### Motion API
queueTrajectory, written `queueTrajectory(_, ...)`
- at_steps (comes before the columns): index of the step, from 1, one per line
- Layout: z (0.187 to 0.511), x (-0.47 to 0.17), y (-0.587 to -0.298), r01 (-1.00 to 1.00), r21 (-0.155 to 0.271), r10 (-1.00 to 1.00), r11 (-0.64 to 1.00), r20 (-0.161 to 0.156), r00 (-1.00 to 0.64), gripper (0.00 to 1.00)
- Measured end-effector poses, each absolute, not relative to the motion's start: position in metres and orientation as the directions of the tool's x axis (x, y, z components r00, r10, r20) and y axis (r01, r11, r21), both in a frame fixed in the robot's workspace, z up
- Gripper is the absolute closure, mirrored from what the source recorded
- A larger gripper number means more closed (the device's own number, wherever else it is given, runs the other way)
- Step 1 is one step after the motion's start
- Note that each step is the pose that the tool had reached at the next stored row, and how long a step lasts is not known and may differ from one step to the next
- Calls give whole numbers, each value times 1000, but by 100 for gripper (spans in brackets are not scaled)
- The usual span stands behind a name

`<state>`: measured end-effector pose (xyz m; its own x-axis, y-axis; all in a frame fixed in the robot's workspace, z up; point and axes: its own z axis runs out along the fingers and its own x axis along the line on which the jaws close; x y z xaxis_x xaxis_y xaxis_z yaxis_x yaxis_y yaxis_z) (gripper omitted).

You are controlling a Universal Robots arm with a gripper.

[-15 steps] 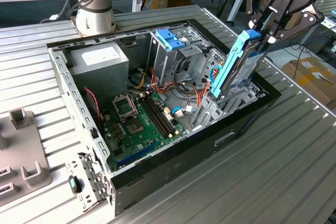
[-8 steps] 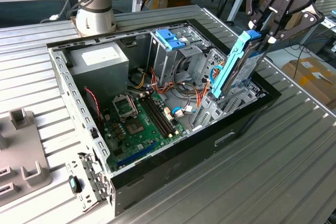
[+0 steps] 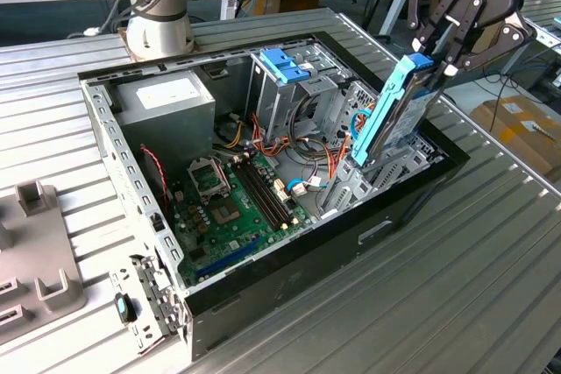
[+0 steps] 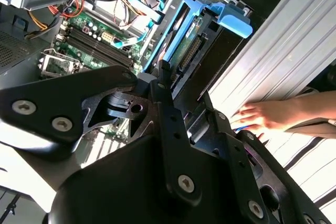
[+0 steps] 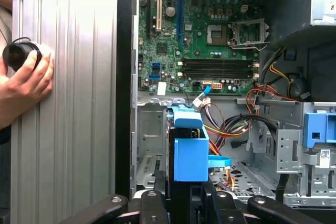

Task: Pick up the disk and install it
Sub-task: 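Insert the disk into the insertion slot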

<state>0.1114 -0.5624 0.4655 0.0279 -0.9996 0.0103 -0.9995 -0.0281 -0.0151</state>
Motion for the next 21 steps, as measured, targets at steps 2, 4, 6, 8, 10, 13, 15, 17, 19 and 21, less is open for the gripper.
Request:
queueTrajectory(2, 464, 111, -562, -999, -15, -1000, -28, 10, 28, 65)
queueTrajectory(4, 463, 111, -562, -999, -15, -1000, -28, 10, 28, 65)
queueTrajectory(6, 463, 111, -562, -999, -15, -1000, -28, 10, 28, 65)
queueTrajectory(8, 462, 111, -562, -1000, -15, -1000, -28, 10, 28, 65)
queueTrajectory(10, 462, 112, -562, -1000, -15, -1000, -21, 10, 21, 65)
queueTrajectory(13, 462, 112, -562, -1000, -15, -1000, -20, 10, 20, 65)
queueTrajectory(15, 462, 112, -562, -1000, -15, -1000, -20, 10, 20, 65)
queueTrajectory(17, 461, 112, -562, -1000, -15, -1000, -19, 10, 19, 65)
queueTrajectory(19, 460, 112, -562, -1000, -15, -1000, -19, 10, 19, 65)
queueTrajectory(21, 460, 112, -562, -1000, -15, -1000, -19, 10, 19, 65)
